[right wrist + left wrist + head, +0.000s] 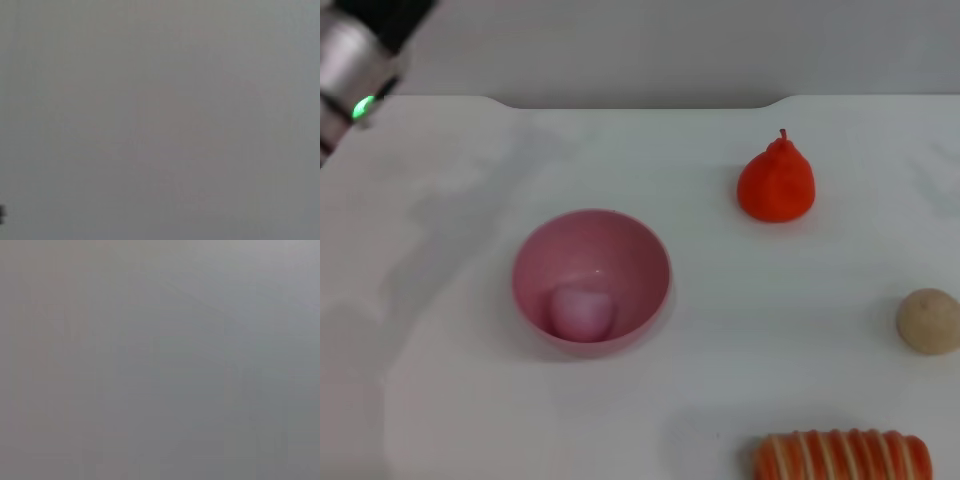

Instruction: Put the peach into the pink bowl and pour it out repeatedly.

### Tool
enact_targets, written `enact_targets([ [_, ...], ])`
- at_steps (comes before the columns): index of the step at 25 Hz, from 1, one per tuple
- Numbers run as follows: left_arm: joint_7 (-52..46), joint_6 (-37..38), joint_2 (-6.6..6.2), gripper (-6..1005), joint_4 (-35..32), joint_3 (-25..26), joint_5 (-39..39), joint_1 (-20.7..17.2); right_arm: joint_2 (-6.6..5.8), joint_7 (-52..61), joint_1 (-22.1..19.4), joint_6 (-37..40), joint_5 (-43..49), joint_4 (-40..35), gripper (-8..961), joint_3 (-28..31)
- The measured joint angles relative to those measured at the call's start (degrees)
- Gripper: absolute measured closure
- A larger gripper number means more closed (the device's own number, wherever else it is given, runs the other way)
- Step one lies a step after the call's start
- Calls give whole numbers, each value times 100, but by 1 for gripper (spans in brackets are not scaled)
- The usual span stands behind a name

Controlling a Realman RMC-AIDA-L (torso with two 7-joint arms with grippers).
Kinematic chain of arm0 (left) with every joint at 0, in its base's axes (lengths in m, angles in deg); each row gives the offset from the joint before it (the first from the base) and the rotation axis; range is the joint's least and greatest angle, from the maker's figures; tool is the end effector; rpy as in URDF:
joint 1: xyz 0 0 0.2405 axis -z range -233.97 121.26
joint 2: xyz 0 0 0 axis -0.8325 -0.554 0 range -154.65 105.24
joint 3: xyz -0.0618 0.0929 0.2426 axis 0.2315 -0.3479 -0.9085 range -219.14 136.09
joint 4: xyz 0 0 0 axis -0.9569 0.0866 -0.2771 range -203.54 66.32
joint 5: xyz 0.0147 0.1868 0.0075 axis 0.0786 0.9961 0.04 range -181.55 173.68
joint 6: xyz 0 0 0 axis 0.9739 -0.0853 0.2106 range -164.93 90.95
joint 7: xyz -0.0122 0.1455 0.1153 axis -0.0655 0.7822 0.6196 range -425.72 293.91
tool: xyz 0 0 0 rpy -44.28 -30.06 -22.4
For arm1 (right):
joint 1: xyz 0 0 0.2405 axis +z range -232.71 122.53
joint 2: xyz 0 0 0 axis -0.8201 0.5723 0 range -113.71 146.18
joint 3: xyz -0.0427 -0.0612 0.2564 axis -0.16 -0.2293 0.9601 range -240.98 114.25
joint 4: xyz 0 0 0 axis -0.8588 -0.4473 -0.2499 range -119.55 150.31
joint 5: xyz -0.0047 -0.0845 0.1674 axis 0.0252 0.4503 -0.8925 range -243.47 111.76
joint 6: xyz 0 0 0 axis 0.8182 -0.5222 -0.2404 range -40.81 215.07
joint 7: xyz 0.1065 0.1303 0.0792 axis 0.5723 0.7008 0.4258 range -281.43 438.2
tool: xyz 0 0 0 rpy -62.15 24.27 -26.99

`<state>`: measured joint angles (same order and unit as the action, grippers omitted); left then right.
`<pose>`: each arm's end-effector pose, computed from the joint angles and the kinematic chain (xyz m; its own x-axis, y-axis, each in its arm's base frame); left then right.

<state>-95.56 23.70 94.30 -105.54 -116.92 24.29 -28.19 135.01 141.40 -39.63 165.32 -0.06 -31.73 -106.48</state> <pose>-0.1722 0.4233 0.0419 0.6351 -0.3727 0.6766 0.4976 -0.4725 -0.7274 0.2579 0.3504 0.1032 0.5989 0.1981 -0.7759 -0.6081 -0.5180 -0.6016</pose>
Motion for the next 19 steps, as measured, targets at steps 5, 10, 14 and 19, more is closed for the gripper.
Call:
enact_targets([
  [5,2005,126,-19,173,789,-303,-2276,-265,12,-568,-103,-236,-49,313,476,392],
  [10,2192,240,-9,173,997,-604,-2967,-638,8,-1641,-83,-265,-833,1026,476,732],
  [14,2059,223,-20,173,1091,-856,-3128,-743,14,-2791,-30,-86,-1848,1603,476,733],
  [19,1976,163,-22,173,1239,-1037,-3146,-716,14,-3788,216,188,-2892,2303,476,746],
])
